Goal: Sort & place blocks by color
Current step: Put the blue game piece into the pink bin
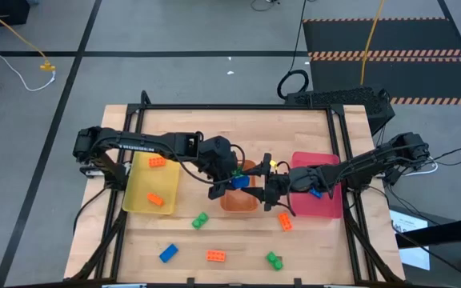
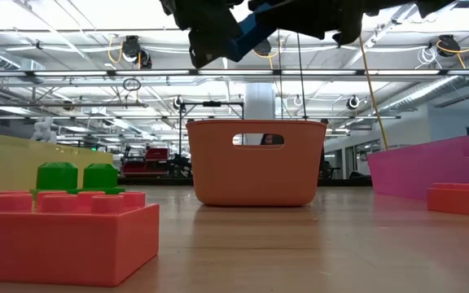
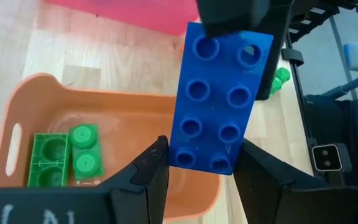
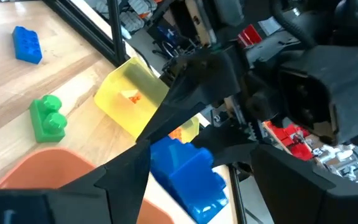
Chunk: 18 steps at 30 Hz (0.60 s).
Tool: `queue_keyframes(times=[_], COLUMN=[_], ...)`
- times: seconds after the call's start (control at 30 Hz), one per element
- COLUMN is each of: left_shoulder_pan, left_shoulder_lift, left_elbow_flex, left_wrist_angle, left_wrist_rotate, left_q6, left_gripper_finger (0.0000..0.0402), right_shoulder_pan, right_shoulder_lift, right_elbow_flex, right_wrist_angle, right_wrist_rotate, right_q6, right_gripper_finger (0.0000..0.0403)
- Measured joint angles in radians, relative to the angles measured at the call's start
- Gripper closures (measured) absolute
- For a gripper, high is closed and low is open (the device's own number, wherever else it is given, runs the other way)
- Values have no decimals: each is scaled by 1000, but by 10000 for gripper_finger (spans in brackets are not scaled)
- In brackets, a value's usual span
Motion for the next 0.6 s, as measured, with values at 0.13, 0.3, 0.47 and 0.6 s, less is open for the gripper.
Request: queue_keyframes(times=[0.13,0.3,0.47,0.6], left_shoulder_pan=[0,0,-2,-3], left_shoulder_lift=[0,0,0,0], left_elbow_flex=[0,0,0,0], left_wrist_angle=[-1,3,5,5], left_wrist_rotate=[-1,1,1,0], left_q6=[0,3,3,8], left_gripper_finger=[252,252,252,252], right_shoulder_pan=[-3,-3,-4,-8], right_shoulder_lift=[0,1,6,6], right_elbow_flex=[0,0,0,0], right_wrist_angle=[-9,-19,-29,-38], right_wrist_rotate=[-3,-24,-24,-24], right_q6=[3,21,22,28], right_gripper_finger=[160,184,203,219])
